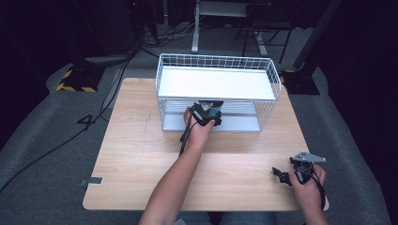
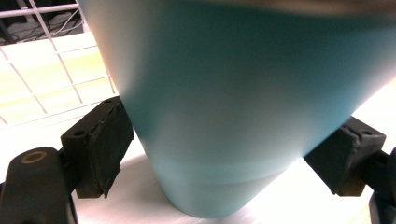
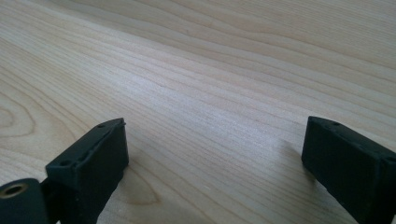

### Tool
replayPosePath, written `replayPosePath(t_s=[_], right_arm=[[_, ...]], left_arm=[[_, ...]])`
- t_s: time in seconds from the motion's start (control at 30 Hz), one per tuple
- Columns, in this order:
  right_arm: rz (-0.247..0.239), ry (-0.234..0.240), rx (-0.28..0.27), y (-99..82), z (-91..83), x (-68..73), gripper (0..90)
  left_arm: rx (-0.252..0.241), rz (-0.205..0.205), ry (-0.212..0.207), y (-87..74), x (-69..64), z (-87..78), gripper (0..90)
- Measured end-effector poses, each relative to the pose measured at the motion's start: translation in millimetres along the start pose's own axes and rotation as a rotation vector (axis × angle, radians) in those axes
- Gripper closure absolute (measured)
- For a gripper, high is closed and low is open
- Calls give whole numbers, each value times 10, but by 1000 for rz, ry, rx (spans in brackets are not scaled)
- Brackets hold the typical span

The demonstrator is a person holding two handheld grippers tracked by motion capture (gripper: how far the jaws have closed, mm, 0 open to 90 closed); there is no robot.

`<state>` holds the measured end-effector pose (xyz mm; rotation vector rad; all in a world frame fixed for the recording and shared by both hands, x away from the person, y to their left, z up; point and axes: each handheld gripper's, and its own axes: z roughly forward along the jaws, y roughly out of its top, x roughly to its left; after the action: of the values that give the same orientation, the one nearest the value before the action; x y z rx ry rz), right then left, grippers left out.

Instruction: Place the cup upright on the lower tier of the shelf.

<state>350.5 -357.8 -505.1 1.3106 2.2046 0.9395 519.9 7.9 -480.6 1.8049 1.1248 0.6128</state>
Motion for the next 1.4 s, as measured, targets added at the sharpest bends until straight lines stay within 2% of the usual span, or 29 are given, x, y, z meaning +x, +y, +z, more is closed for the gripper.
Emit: replayPosePath(t_s=[0.2,0.3,0.43,0.47,0.63,1.2,1.4], right_arm=[[0,0,0,0,0,0,73],[0,0,0,0,1,0,73],[-5,1,-1,5,8,-5,66],[-6,1,-1,6,10,-5,65],[-7,1,0,6,9,-5,65],[-4,1,1,5,9,-2,65],[-4,1,1,5,9,-3,65]], left_arm=[[12,10,-4,-23,22,-102,153],[16,6,-34,-62,17,-169,153],[17,4,-37,-104,12,-263,153],[7,2,-42,-121,16,-329,153],[0,10,-55,-137,30,-452,153],[-25,81,-106,-134,114,-1191,153],[-36,97,-103,-156,179,-1471,153]])
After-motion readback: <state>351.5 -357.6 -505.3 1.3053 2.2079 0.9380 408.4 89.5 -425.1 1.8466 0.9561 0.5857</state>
